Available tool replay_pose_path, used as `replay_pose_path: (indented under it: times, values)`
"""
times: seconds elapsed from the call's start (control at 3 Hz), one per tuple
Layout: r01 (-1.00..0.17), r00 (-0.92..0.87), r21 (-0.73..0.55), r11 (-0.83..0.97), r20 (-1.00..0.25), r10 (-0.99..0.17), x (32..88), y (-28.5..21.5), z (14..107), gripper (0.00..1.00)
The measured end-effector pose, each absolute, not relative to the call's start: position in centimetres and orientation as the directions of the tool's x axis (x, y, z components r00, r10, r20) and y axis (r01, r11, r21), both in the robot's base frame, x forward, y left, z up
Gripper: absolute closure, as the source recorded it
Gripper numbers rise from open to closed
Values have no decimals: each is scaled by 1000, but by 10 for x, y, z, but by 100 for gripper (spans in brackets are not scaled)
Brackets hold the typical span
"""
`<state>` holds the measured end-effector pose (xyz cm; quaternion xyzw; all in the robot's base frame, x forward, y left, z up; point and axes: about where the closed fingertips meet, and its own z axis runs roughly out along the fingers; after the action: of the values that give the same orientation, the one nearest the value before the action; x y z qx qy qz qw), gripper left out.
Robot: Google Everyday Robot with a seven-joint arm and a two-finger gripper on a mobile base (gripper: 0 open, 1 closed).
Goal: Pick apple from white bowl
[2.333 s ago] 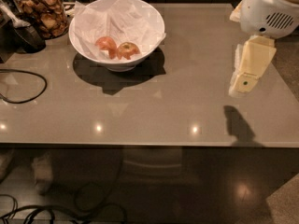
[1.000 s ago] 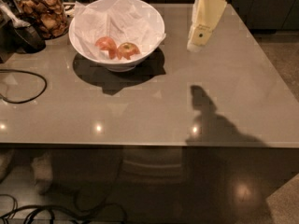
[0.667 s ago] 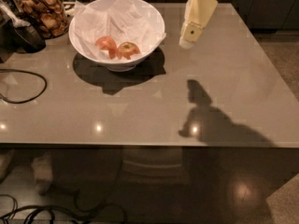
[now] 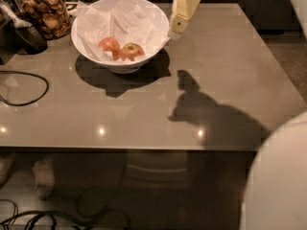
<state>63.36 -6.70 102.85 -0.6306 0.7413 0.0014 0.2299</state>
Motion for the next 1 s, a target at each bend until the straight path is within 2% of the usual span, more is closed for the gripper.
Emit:
replay_pose_path:
  times: [0.33,1.0]
  values:
    - [-940,-92,-278,199,-355,-930,652,-55,1025,10]
    - [-948,-72,-266,173,-350,-934,674,-32,1014,2]
